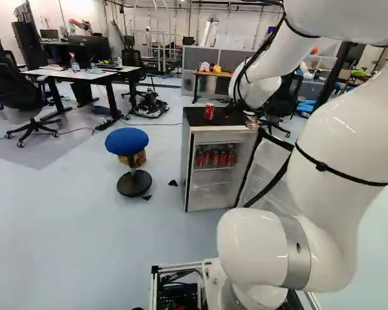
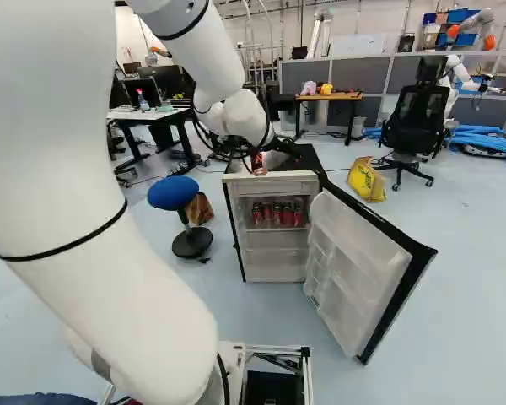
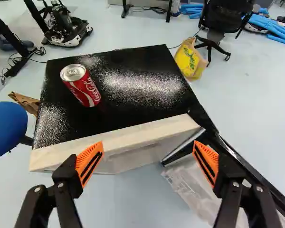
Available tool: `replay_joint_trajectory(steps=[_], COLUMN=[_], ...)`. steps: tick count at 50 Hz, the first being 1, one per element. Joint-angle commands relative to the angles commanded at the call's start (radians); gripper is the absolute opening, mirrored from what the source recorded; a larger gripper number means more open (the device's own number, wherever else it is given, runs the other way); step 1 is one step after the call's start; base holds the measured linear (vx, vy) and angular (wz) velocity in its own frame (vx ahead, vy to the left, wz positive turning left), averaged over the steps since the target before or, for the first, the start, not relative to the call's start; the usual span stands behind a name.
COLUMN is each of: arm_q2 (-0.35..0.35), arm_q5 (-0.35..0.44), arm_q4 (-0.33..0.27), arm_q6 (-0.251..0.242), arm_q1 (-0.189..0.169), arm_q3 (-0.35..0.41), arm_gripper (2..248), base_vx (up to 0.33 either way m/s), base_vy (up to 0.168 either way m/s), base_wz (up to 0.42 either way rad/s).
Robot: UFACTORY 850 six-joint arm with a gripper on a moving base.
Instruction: Grab a drink from the fridge
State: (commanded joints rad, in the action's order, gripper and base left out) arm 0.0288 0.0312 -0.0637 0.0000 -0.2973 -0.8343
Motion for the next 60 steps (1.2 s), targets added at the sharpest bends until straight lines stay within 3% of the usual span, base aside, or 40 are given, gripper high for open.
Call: replay_joint_trajectory(steps=[32,42,60], arm_q2=[-0.109,-0.127,-0.102], arm_q5=[-0.25,-0.321,-0.395], arm_q4=[0.029,0.069,0.16], arm_q6=[0.0,0.0,0.0], arm_q1=[-0.118,-0.156,-0.224], arm_q3=[0.029,0.021,-0.003], arm_gripper=[247,247,247], base_vx=[0.0,0.0,0.0], base_vy=[0.0,0.0,0.0], base_wz=[0.0,0.0,0.0])
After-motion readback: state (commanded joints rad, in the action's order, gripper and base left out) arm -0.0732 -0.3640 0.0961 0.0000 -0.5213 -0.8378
